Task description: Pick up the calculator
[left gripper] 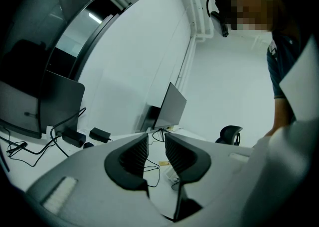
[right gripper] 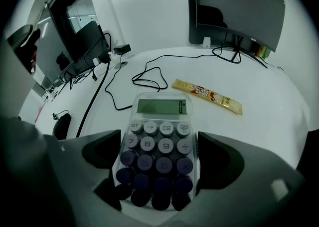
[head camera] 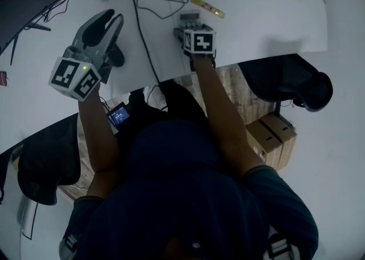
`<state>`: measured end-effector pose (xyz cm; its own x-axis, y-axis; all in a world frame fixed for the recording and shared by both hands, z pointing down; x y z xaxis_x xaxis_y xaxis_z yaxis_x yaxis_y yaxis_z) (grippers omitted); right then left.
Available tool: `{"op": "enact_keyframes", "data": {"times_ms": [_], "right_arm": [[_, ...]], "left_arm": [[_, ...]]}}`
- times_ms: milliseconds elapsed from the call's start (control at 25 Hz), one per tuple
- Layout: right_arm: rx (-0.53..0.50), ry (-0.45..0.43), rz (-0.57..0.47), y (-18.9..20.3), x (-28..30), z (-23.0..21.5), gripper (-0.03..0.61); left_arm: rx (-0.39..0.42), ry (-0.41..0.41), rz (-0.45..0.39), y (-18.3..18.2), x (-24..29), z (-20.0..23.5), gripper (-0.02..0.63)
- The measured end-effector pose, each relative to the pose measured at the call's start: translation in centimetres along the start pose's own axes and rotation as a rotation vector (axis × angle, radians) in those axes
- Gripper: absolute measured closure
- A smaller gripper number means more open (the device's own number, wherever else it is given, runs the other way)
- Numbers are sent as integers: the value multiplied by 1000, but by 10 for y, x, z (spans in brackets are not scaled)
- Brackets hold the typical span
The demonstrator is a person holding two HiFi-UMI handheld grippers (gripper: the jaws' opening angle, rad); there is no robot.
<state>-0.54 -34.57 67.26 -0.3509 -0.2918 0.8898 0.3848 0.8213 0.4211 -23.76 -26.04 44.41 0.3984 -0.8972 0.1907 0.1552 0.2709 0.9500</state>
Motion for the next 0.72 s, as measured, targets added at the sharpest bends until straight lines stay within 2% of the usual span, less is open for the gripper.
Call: {"op": "enact_keyframes", "data": {"times_ms": [440, 720], "right_arm": [[148, -105, -20, 3, -11, 1, 89], [172, -142, -72, -9, -27, 4, 89]], "left_arm": [[16, 9, -8, -9, -2, -5, 512], [27, 16, -16, -13, -6, -9, 512]]}}
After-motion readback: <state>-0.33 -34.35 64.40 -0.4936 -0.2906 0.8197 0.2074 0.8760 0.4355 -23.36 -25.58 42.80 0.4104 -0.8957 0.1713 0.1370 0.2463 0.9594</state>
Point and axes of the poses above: the fingertips, and each gripper's own axes: x forward along the fingers, z to its left, y out of its underside, the point moved 3 cm from there along -x, backward along the fingers, and after that the axes turned 5 degrees about x, right-handed, at the moved point
